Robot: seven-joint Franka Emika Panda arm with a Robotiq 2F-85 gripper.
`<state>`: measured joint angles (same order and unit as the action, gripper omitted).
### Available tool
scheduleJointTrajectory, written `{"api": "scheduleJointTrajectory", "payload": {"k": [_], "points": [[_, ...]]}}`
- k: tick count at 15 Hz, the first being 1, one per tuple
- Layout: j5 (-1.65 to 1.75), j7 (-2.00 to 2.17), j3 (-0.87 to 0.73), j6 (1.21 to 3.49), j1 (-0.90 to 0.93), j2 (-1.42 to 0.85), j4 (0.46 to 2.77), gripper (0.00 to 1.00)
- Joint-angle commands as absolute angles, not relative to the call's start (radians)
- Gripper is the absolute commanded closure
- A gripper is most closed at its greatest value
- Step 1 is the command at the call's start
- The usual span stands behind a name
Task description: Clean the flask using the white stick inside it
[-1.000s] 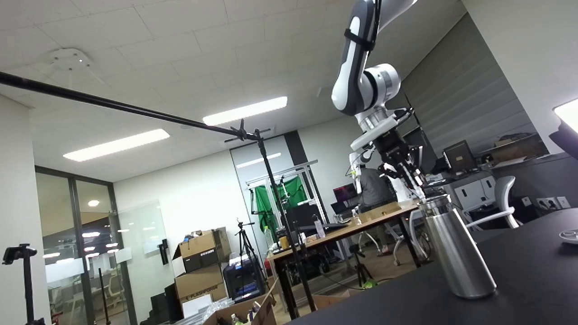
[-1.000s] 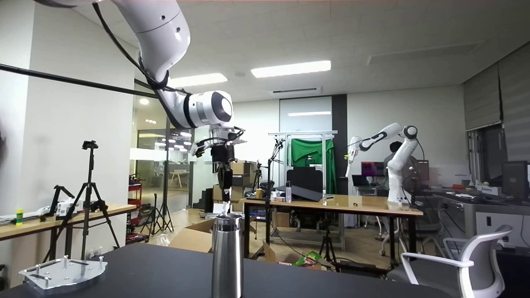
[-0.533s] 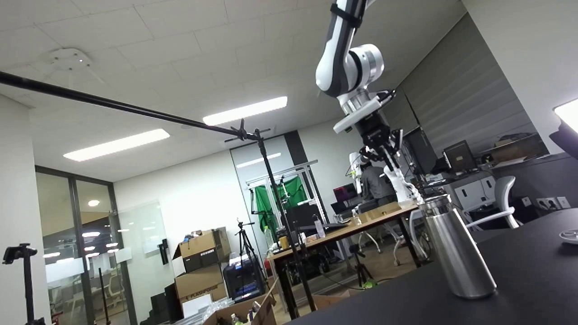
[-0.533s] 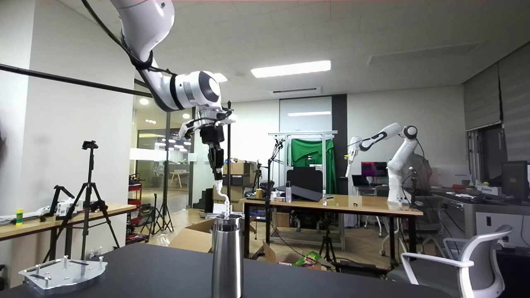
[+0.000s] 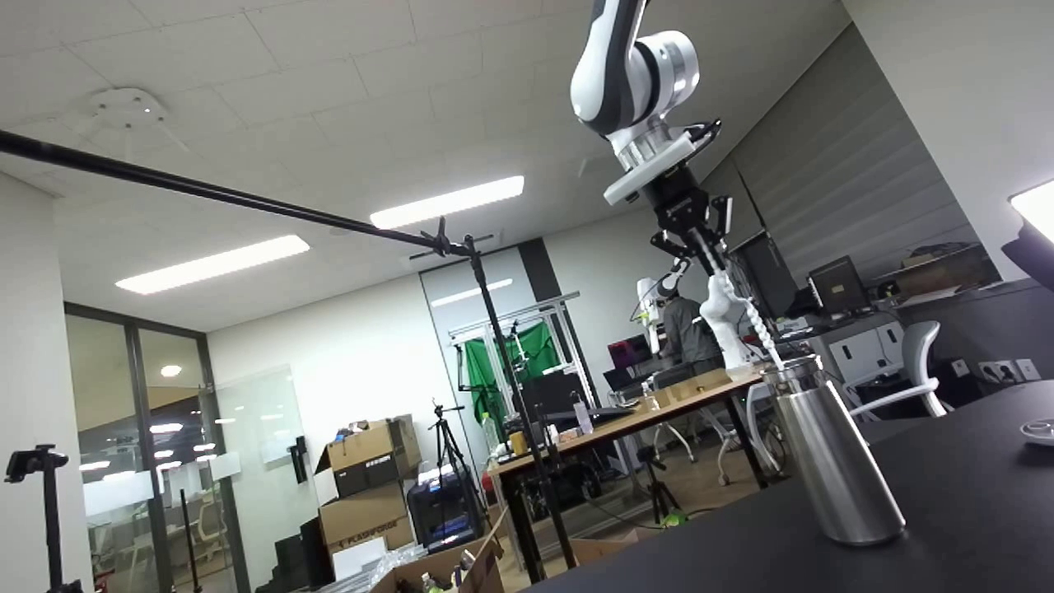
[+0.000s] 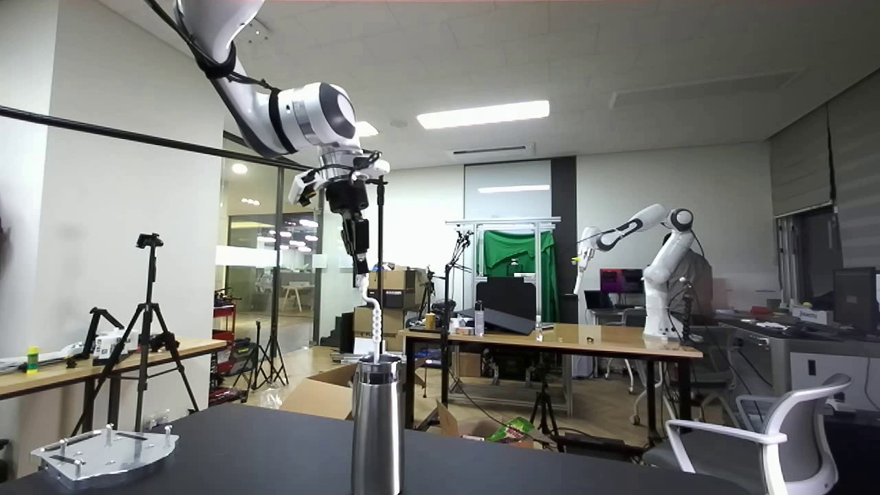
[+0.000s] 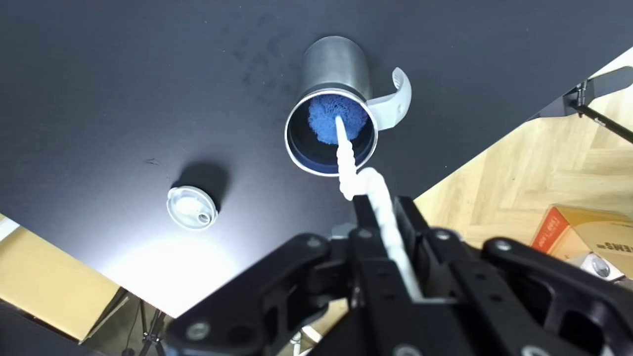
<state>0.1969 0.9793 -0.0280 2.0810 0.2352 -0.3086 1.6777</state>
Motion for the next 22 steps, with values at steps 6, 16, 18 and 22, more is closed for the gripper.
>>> {"api": "scheduleJointTrajectory", "payload": {"k": [6,16,18,22], "points": [[0.172,0.942,-0.026,2.201,0.173,-0.436,1.674,0.96],[0.173,0.939,-0.039,2.178,0.21,-0.413,1.713,0.96],[0.194,0.948,-0.04,2.19,0.224,-0.354,1.746,0.96],[0.233,0.937,-0.025,2.204,0.231,-0.248,1.81,0.96]]}}
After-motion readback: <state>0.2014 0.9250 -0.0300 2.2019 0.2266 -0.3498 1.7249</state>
